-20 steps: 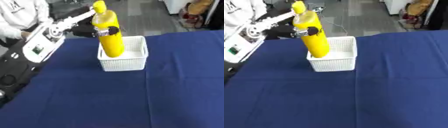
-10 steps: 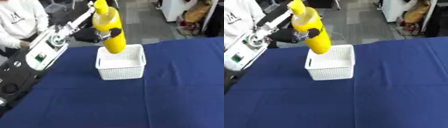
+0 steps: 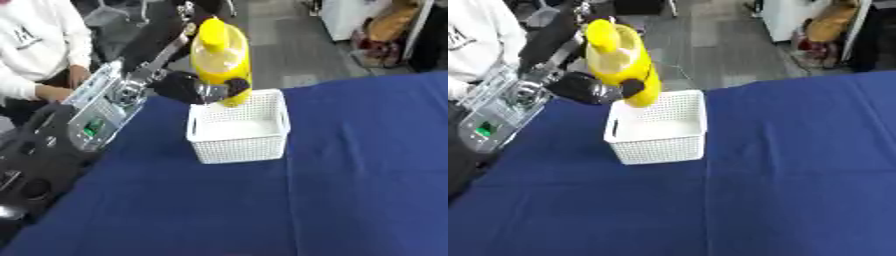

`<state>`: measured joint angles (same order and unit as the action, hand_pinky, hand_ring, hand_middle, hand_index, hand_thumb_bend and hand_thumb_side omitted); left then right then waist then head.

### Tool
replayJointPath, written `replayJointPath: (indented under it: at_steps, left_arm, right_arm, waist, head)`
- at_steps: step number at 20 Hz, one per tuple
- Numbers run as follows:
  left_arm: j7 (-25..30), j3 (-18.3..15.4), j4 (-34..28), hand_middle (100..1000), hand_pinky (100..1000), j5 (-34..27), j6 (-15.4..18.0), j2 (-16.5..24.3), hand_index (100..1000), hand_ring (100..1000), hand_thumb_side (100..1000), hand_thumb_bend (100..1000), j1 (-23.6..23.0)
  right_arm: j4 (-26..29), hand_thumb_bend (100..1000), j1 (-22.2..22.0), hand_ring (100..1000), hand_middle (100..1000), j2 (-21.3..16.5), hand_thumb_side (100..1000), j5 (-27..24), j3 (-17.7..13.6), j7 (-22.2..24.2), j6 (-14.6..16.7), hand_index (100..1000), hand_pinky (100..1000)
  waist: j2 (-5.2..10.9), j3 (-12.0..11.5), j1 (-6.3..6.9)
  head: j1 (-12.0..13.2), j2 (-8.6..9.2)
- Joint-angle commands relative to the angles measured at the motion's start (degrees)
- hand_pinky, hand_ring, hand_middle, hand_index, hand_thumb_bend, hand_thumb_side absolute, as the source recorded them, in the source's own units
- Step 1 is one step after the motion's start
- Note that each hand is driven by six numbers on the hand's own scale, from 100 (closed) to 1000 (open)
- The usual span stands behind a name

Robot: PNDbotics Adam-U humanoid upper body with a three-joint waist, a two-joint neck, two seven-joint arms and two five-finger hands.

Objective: Pick up objects on the table and place them in the box.

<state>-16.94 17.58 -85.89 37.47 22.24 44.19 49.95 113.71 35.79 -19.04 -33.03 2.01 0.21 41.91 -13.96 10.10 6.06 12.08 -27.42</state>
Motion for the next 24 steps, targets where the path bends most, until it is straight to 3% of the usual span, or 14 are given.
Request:
replayJointPath:
  at_steps: [1,12,15,16,17,18,19,20,21,24]
  left_arm:
    - [-3.4,-1.4,1.1,100,100,4.7,2.3,1.3,206,100,738,214,1.0]
    - [-5.9,-2.8,5.3,100,100,7.7,4.0,2.3,223,100,746,213,0.3]
    - [-5.5,-3.0,6.7,100,100,6.6,3.0,2.3,304,100,753,191,0.0]
    - [-5.0,-3.0,7.2,100,100,5.6,2.6,2.3,287,100,752,196,0.0]
    - [-4.4,-3.0,7.6,139,100,4.7,2.1,2.4,371,120,768,171,0.0]
    - [-3.4,-3.0,8.1,139,100,3.4,1.3,2.3,371,120,768,171,0.0]
    - [-2.2,-2.9,8.6,254,100,2.0,0.5,2.4,461,222,800,162,-0.1]
    - [-0.7,-2.9,9.0,225,100,0.7,-0.6,2.4,436,197,789,158,0.0]
    - [0.9,-2.9,9.3,408,100,-0.4,-1.7,2.4,571,359,871,185,0.0]
    - [5.9,-3.1,10.3,510,100,-2.8,-6.2,2.4,633,434,960,215,0.1]
  right_arm:
    - [0.9,100,1.3,254,317,0.1,866,-0.1,0.1,0.4,-0.1,448,191]
    - [0.9,100,2.4,253,317,0.6,867,-0.6,0.5,1.8,-0.3,446,196]
    - [0.9,100,2.3,252,317,0.6,866,-0.6,0.5,2.2,-0.2,446,198]
    - [0.9,100,2.3,252,317,0.6,866,-0.6,0.5,2.3,-0.2,446,198]
    - [0.9,100,2.3,252,317,0.6,866,-0.6,0.5,2.4,-0.1,446,199]
    - [0.9,100,2.3,252,317,0.5,866,-0.6,0.6,2.5,-0.1,446,199]
    - [0.9,100,2.3,252,317,0.5,866,-0.7,0.6,2.6,-0.2,446,200]
    - [0.9,100,2.3,252,317,0.5,866,-0.7,0.6,2.8,-0.2,446,200]
    - [0.9,100,2.3,252,317,0.5,865,-0.7,0.6,2.8,-0.1,446,200]
    - [0.9,100,2.3,252,317,0.5,866,-0.8,0.5,3.1,-0.1,446,201]
  waist:
    - [0.53,0.3,-0.10]
    - [-2.01,2.1,0.50]
    - [-2.68,2.3,0.42]
    - [-2.85,2.4,0.38]
    - [-3.00,2.4,0.34]
    - [-3.16,2.5,0.28]
    - [-3.31,2.5,0.21]
    - [-3.42,2.6,0.17]
    - [-3.52,2.6,0.12]
    - [-3.79,2.6,0.02]
  head:
    - [1.1,1.22]
    - [2.7,3.61]
    - [3.2,3.94]
    - [3.2,4.05]
    - [3.2,4.16]
    - [3.1,4.28]
    - [3.1,4.40]
    - [3.1,4.49]
    - [3.1,4.58]
    - [3.1,4.88]
